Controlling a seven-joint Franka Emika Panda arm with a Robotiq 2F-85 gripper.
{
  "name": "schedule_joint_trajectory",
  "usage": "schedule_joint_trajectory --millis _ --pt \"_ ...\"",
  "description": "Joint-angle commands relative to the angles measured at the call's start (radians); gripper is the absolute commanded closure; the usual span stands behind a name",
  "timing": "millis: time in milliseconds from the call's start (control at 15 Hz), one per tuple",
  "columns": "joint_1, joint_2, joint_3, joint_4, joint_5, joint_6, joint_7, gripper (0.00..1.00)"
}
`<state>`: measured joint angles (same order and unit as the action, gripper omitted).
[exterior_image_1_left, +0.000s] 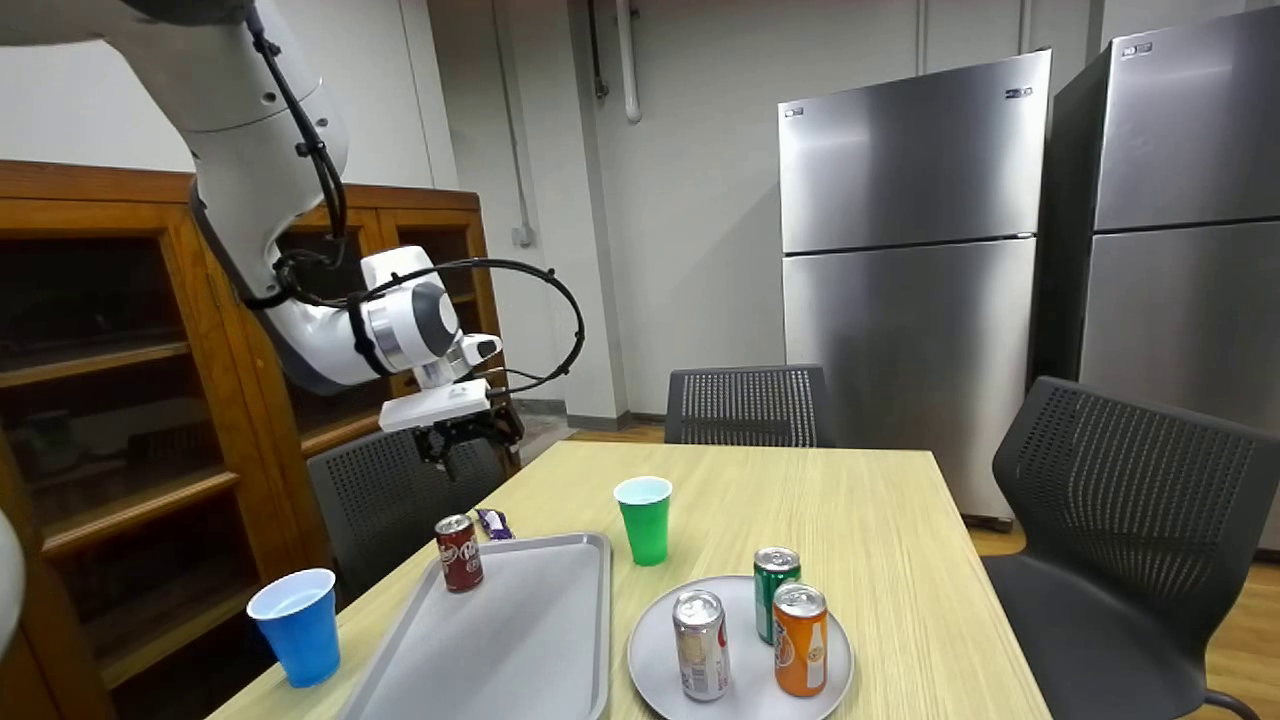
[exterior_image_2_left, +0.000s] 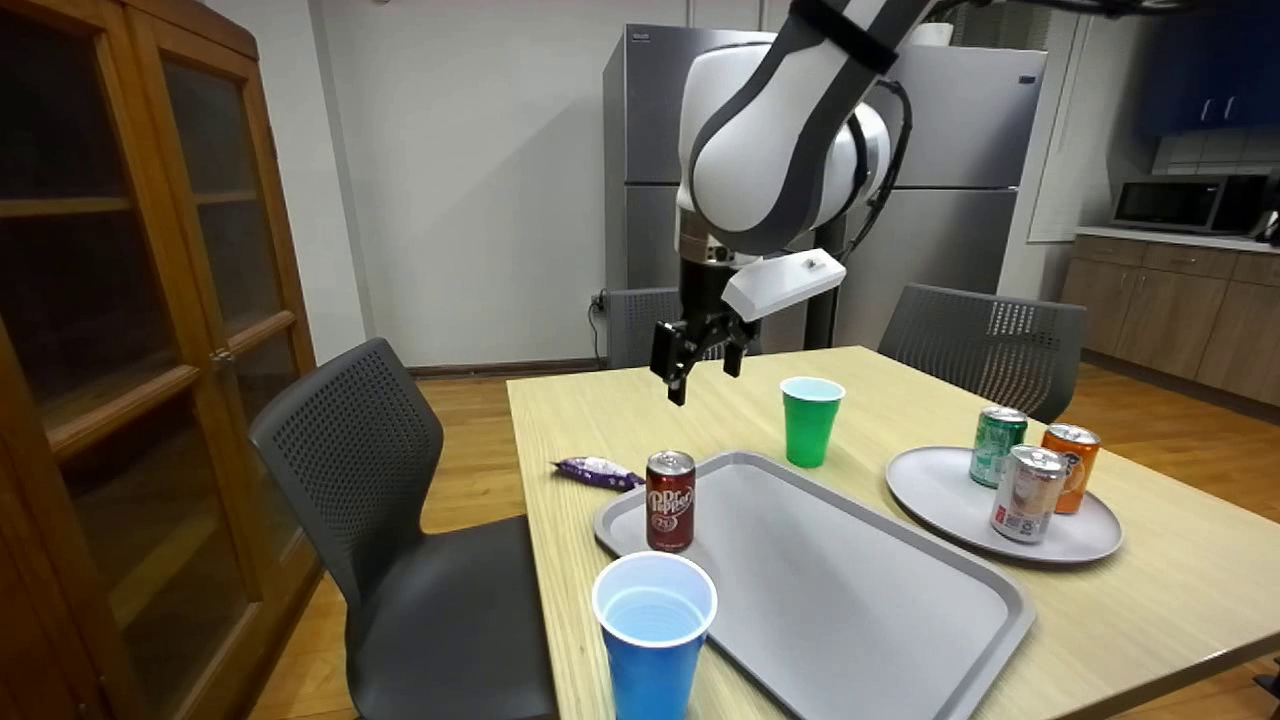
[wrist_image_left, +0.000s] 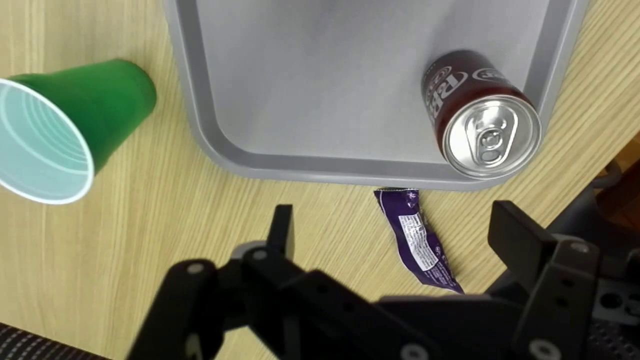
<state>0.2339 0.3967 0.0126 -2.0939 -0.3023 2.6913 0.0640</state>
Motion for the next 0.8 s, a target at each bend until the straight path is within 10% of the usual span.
schedule_joint_trajectory --millis 0,733 --pt "-0.046 -0.114 0.005 -0.108 0.017 -0.005 -0.026 0.0" --pt "-0.189 -0.28 -0.028 -0.315 0.07 0.015 -0.088 0.0"
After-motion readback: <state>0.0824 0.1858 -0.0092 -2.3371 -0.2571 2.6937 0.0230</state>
